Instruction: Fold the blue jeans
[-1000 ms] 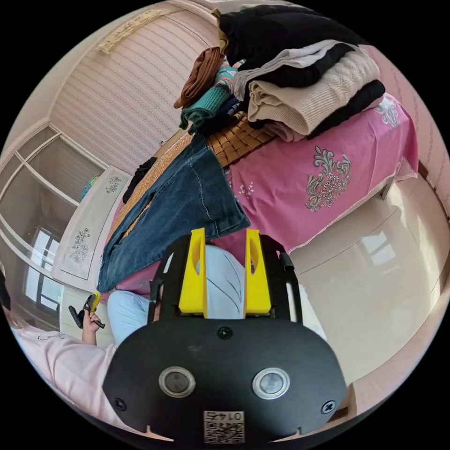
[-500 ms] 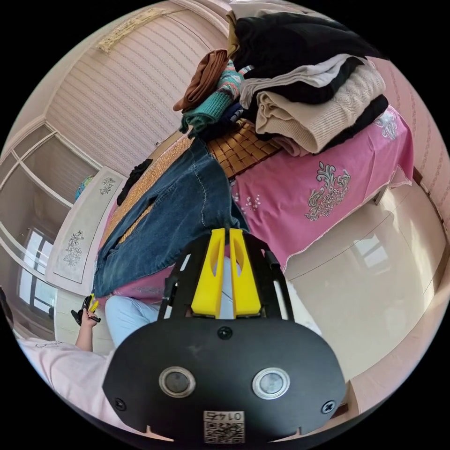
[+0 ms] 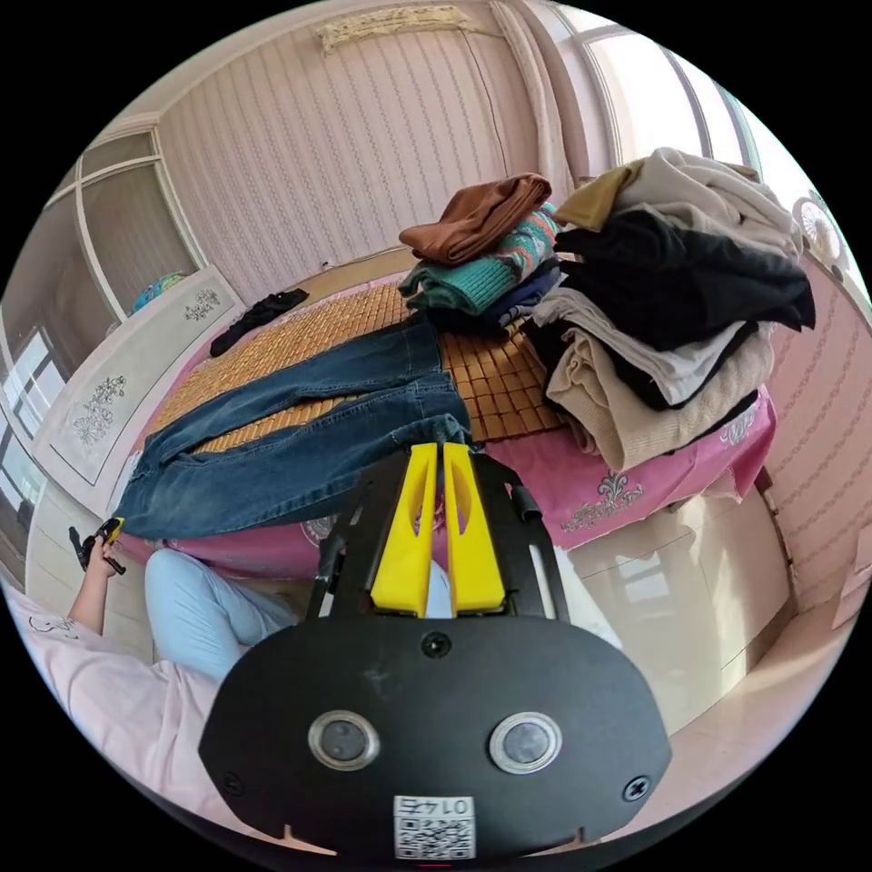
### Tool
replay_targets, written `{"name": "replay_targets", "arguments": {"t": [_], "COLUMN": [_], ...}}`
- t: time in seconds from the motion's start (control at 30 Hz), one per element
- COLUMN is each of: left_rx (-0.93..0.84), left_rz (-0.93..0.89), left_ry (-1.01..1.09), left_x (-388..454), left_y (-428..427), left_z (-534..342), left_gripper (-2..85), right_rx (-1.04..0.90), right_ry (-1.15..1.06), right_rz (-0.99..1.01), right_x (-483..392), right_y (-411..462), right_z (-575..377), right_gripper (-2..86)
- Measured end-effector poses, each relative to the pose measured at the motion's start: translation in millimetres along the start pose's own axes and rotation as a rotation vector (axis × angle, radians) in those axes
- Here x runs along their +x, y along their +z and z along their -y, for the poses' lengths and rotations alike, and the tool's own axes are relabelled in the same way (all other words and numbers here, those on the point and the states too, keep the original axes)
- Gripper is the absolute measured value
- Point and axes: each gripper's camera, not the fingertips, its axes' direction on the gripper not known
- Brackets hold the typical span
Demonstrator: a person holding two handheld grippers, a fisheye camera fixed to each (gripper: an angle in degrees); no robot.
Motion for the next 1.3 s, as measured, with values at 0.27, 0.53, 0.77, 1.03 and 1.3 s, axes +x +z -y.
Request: {"name": "replay_targets", "arguments": {"t": [0.27,0.53,0.77,1.03,1.3], "left_rx": [0.114,0.088,0.161,-0.067,-0.075], "left_rz": [-0.125,-0.011,-0.019,-0.081,-0.194], "left_ry": [0.154,0.222,0.189,0.038,-0.077], "left_x": [45,150,108,23,29], "left_y": [-25,73,84,115,155], "left_z": [70,192,129,71,96], "left_gripper": [-0.8,6.4,8.9,12.1,11.0], "right_rx": [0.064,-0.04,-0.025,0.05,0.107], "right_ry": [-0.216,-0.171,0.05,0.353,0.524], "right_rz": [-0.119,-0.235,0.016,0.231,0.349], "right_x": [-49,-67,-18,56,82], "right_y": [6,112,140,126,165], "right_z": [109,246,183,46,49], "right_gripper": [0.5,1.8,8.1,10.3,12.4]}}
